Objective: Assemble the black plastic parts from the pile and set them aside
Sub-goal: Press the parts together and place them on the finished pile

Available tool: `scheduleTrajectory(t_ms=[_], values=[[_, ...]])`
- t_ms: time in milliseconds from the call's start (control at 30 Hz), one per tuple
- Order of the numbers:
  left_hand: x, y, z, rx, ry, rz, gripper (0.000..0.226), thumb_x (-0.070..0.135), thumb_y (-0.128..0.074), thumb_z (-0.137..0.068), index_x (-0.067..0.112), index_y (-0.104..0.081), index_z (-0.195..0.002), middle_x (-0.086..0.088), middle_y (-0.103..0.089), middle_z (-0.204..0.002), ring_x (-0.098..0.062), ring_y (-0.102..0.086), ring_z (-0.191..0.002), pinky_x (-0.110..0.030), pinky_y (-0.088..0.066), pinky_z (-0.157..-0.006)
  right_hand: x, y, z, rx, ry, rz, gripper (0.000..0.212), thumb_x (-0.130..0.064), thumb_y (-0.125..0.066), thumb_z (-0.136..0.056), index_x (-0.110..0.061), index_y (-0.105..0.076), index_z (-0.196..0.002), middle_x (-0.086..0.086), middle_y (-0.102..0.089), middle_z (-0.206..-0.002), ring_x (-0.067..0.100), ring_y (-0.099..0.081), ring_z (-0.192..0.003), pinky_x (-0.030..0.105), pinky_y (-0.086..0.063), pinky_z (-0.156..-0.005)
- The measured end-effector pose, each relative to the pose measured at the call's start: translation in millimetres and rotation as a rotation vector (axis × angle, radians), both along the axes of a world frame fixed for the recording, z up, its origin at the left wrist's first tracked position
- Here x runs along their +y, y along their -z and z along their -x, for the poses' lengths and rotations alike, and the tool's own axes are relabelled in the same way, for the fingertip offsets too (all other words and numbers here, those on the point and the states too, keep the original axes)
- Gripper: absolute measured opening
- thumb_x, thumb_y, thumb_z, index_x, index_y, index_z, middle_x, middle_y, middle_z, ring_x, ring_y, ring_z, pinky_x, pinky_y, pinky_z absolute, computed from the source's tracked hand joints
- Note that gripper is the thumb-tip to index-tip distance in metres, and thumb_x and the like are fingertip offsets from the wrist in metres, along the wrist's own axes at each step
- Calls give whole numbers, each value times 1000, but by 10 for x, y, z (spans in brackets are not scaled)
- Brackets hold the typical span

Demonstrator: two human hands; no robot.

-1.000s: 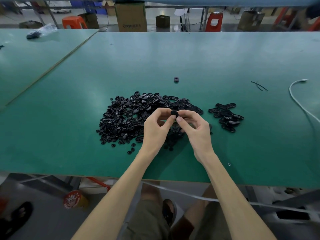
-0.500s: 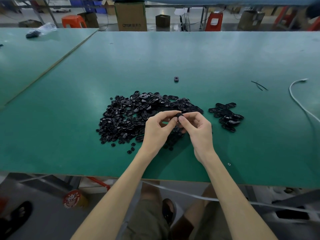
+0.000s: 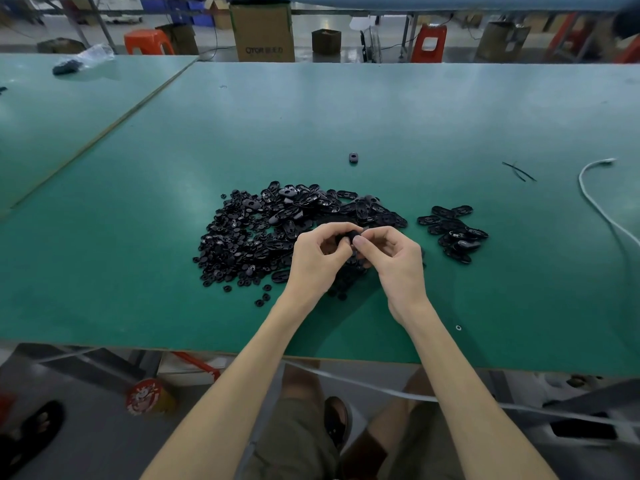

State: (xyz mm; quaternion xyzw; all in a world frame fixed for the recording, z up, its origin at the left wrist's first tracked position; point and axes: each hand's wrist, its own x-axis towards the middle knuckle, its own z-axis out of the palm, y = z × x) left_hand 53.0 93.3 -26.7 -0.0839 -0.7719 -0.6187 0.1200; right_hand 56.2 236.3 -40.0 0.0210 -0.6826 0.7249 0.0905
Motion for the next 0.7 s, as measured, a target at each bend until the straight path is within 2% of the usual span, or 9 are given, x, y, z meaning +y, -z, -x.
scheduleTrajectory(t_ms=[300, 400, 533, 700], values=[[-26, -36, -11, 2, 40, -44, 28, -1, -70, -94, 14, -77, -116, 0, -78, -107, -17, -74, -99, -33, -59, -93, -1, 4, 18, -3, 43, 45, 5, -12, -75, -96, -16, -74, -92, -1, -76, -80, 13, -67, -74, 24, -55, -65], [-19, -28, -16, 4, 41, -38, 27, -3, -69, -95, 12, -76, -117, -2, -78, -108, -17, -74, -100, -32, -59, -93, 0, 4, 21, -6, 42, 44, 5, -12, -75, -96, -15, -73, -93, -1, -75, -79, 12, -67, -74, 24, -55, -66], [-6, -22, -3, 22, 17, -30, 24, -5, -67, -95, 4, -76, -115, -3, -78, -106, -10, -75, -96, -22, -57, -88, 9, -1, 9, -16, 30, 30, 5, -13, -75, -96, -16, -73, -93, -4, -74, -79, 12, -63, -70, 25, -54, -67], [27, -106, 56, 27, -32, 68, 23, -1, -69, -95, 11, -78, -113, 1, -78, -104, -12, -73, -96, -30, -59, -90, -14, -4, 12, -21, 68, 56, 5, -11, -71, -99, -12, -72, -104, -4, -76, -82, 11, -67, -71, 24, -56, -66]])
